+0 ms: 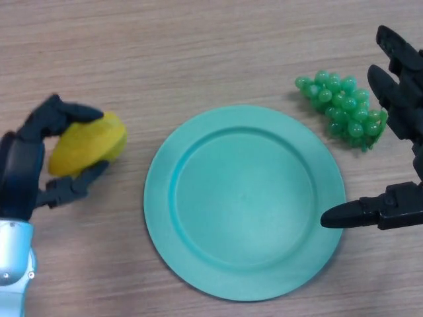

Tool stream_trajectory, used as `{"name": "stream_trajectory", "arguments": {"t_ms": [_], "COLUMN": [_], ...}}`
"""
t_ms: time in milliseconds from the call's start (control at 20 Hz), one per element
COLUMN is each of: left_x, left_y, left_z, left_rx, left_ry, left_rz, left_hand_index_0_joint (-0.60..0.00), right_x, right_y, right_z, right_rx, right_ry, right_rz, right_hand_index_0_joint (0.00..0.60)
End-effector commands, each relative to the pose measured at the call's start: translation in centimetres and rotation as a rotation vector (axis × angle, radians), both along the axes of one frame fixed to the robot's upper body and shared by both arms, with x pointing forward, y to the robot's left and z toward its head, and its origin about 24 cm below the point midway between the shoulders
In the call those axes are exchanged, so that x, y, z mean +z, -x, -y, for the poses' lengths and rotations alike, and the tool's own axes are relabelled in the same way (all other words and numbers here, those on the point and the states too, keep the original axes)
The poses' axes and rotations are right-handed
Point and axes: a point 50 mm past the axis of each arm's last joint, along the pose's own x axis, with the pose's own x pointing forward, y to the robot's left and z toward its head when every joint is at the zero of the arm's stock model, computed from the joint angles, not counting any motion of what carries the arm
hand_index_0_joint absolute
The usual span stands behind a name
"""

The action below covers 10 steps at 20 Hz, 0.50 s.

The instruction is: Pick up the yellow starfruit and place it on the plate

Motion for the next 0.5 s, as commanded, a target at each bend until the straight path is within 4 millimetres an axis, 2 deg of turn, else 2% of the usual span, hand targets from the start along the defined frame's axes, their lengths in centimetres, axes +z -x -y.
{"name": "stream_trajectory", "arguments": {"t_ms": [50, 100, 200, 250, 350, 500], "left_x": [4.7, 5.3, 5.9, 5.7, 5.0, 3.8], "left_y": [1.3, 1.4, 2.0, 2.4, 2.5, 2.0], "left_z": [-0.1, 0.6, 3.0, 4.5, 6.5, 8.3], "left_rx": [0.003, -0.030, -0.168, -0.261, -0.354, -0.470], "left_ry": [0.016, 0.038, 0.188, 0.292, 0.344, 0.406], "left_rz": [0.215, 0.224, 0.212, 0.168, 0.101, 0.013], "left_hand_index_0_joint": [-0.600, -0.600, -0.600, -0.600, -0.600, -0.600], "right_x": [2.8, 2.8, 3.0, 3.2, 3.4, 3.7], "right_y": [1.2, 1.3, 1.4, 1.5, 1.6, 1.9], "right_z": [0.6, 0.6, 0.7, 0.8, 1.0, 1.2], "right_rx": [-0.005, -0.005, -0.011, -0.015, -0.019, -0.027], "right_ry": [0.004, -0.002, -0.013, -0.019, -0.030, -0.026], "right_rz": [0.186, 0.184, 0.198, 0.212, 0.211, 0.220], "right_hand_index_0_joint": [0.000, 0.000, 0.000, 0.000, 0.000, 0.000]}}
